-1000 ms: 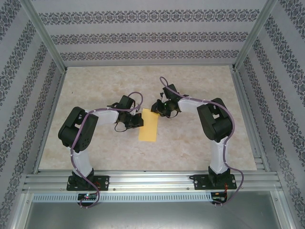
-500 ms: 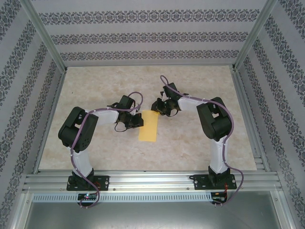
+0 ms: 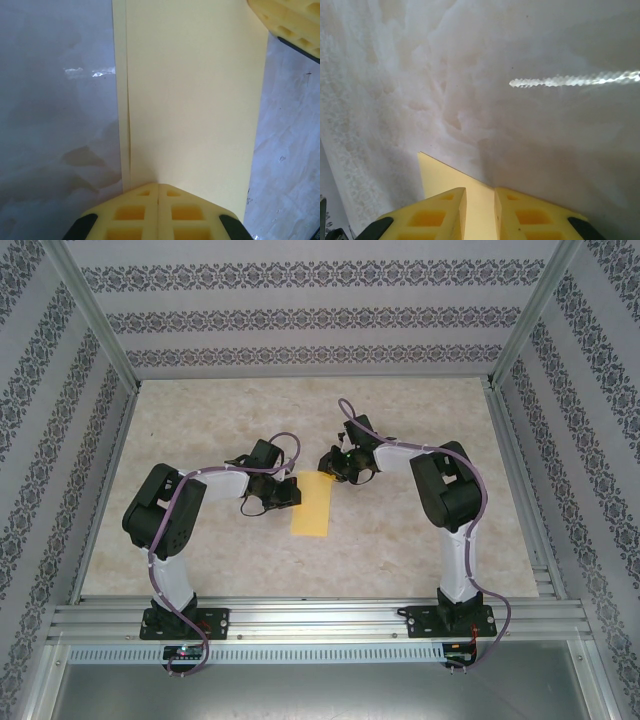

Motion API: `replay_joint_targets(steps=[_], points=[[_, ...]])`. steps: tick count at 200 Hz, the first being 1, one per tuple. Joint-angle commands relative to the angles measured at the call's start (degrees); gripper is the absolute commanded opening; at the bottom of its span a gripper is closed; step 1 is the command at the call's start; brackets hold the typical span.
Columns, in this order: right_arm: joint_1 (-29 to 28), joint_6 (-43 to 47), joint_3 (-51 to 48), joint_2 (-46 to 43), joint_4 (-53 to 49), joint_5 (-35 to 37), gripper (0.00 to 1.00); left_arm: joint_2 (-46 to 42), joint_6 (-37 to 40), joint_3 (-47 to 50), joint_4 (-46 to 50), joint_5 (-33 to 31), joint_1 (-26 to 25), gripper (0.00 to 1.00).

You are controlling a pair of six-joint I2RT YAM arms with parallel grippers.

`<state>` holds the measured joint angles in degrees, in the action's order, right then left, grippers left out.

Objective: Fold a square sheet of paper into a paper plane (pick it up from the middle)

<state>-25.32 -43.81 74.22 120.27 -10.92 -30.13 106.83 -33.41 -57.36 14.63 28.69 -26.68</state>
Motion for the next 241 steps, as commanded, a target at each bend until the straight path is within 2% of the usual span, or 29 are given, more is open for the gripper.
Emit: replay_joint_targets(steps=[1,36,87,115,140,164,198,241], points=[[0.9,-0.7,0.1,-1.9,0.4,-1.3,0.23,3.7,1.6,1.3,6.3,-4.5,-0.7,0.00],[1.7,-0.7,0.7,-2.8,0.9,-2.8,0.23,3.7,1.3,0.9,6.2,-4.5,-0.7,0.00],[1.4,-1.7,-2.8,2.0,2.4,-0.6,0.24,4.0,1.5,0.7,6.3,-4.3,-0.7,0.00],[0.6,0.1,-0.9,2.4,-3.7,2.5,0.24,4.0,1.8,0.9,6.3,-4.4,-0.7,0.00],[0.1,1.8,1.9,-0.3,-8.4,4.2,0.24,4.0,1.9,0.8,6.5,-4.3,-0.7,0.00],[0.4,1.2,1.5,-5.2,-6.5,2.5,0.25,4.0,1.6,0.8,6.4,-4.7,-0.7,0.00],[0.4,-0.5,-2.8,-12.0,-3.6,2.4,0.27,3.8,1.5,0.9,6.3,-4.7,-0.7,0.00],[-3.0,-1.9,-9.1,-14.9,-1.0,2.8,0.28,3.8,1.6,0.4,6.4,-4.1,-0.7,0.00]])
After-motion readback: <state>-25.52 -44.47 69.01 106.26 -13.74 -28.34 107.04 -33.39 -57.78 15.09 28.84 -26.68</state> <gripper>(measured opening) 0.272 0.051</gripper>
